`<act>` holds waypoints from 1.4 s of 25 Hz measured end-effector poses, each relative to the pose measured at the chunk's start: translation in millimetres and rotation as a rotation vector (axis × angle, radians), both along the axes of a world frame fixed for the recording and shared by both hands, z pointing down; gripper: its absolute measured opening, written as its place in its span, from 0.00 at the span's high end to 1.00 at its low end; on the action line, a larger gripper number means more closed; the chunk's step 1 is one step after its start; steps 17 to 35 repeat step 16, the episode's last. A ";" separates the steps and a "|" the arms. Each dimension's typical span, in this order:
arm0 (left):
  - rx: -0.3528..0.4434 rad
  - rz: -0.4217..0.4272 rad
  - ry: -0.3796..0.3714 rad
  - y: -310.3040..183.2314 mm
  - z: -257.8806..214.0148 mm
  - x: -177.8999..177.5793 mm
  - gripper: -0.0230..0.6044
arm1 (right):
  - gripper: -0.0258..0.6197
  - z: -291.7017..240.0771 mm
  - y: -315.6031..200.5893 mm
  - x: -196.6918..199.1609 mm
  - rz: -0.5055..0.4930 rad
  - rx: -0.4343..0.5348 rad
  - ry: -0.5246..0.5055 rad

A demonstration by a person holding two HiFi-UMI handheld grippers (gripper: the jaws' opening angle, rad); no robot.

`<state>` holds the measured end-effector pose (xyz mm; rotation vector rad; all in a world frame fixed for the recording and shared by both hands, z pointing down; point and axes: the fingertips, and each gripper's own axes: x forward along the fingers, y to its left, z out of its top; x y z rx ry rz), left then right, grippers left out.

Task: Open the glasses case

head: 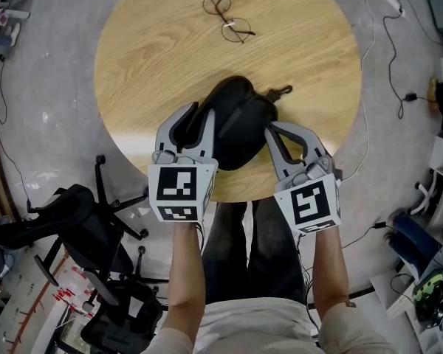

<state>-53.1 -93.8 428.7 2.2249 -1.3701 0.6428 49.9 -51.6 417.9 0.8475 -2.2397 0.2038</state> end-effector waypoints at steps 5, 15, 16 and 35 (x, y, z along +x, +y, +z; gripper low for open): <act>0.002 -0.002 -0.006 0.4 0.6 -0.3 0.79 | 0.93 0.9 -0.1 -0.2 0.014 0.009 -0.013; 0.000 -0.003 -0.016 -0.1 2.1 -0.5 0.79 | 0.93 0.3 -0.9 -1.0 0.026 0.008 -0.016; -0.001 -0.003 -0.017 -0.3 2.4 -0.6 0.79 | 0.93 0.3 -1.0 -0.9 0.029 0.006 -0.013; -0.001 -0.003 -0.017 -0.3 2.4 -0.6 0.79 | 0.93 0.3 -1.0 -0.9 0.029 0.006 -0.013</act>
